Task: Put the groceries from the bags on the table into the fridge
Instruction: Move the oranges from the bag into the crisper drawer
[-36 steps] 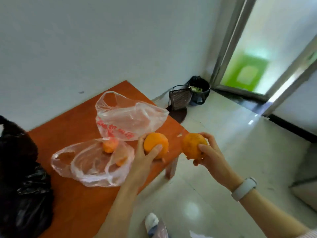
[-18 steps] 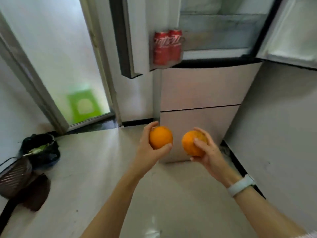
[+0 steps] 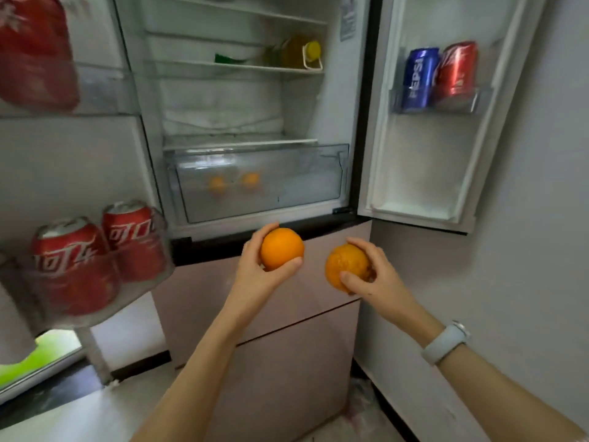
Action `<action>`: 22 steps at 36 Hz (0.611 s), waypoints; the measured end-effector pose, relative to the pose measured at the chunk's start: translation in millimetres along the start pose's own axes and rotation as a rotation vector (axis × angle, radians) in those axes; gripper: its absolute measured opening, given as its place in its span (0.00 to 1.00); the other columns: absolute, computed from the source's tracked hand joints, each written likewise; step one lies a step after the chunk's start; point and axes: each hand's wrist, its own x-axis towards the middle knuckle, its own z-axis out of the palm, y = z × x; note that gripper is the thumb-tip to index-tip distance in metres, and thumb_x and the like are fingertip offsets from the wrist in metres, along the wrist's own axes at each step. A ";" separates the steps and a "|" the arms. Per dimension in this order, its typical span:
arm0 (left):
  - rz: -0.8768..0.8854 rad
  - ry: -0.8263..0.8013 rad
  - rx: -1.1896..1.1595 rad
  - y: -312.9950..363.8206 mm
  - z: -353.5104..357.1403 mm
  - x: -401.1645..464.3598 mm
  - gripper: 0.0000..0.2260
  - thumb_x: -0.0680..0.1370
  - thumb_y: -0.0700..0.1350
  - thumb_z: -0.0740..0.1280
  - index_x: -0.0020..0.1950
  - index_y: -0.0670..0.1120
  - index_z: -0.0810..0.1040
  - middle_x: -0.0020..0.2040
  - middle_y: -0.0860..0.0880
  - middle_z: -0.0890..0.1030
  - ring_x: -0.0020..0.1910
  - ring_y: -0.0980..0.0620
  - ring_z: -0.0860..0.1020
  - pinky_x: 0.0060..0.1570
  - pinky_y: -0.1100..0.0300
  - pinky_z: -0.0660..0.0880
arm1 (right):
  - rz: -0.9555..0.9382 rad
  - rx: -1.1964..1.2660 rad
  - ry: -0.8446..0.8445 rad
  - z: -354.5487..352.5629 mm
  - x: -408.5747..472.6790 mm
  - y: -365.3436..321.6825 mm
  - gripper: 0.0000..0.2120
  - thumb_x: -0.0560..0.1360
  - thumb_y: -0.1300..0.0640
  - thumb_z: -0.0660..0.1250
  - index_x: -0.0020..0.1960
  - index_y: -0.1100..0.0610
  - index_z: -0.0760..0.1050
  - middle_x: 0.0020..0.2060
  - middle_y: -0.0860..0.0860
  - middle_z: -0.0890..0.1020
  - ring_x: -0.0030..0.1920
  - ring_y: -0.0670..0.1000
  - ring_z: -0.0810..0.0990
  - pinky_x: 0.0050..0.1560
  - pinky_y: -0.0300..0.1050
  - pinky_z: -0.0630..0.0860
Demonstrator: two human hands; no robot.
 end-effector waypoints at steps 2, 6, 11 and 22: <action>0.039 0.019 0.024 2.8 2.4 42.0 0.29 0.69 0.48 0.75 0.64 0.63 0.66 0.66 0.50 0.66 0.57 0.52 0.74 0.47 0.63 0.75 | -0.040 0.007 0.002 -8.9 38.4 -0.9 0.27 0.73 0.58 0.68 0.65 0.42 0.60 0.59 0.46 0.64 0.55 0.47 0.70 0.52 0.46 0.77; 0.153 0.127 0.126 10.9 1.5 116.2 0.28 0.69 0.41 0.75 0.59 0.66 0.67 0.63 0.51 0.64 0.55 0.55 0.73 0.47 0.67 0.74 | -0.109 0.023 0.012 -22.2 109.2 -6.9 0.27 0.73 0.57 0.68 0.66 0.45 0.60 0.60 0.47 0.65 0.56 0.49 0.71 0.53 0.47 0.75; 0.200 0.287 0.270 23.9 -23.4 205.3 0.29 0.66 0.43 0.76 0.60 0.61 0.69 0.63 0.48 0.68 0.54 0.51 0.75 0.50 0.58 0.76 | -0.243 0.083 0.042 -27.0 210.4 -20.2 0.25 0.72 0.56 0.70 0.62 0.44 0.61 0.56 0.46 0.68 0.50 0.45 0.73 0.48 0.35 0.70; 0.003 0.163 0.591 14.0 -72.2 359.4 0.26 0.68 0.44 0.75 0.62 0.53 0.70 0.57 0.49 0.74 0.52 0.50 0.76 0.50 0.57 0.75 | -0.337 -0.160 -0.175 -14.8 432.2 -35.4 0.29 0.70 0.57 0.70 0.68 0.54 0.63 0.62 0.56 0.69 0.59 0.54 0.71 0.57 0.44 0.70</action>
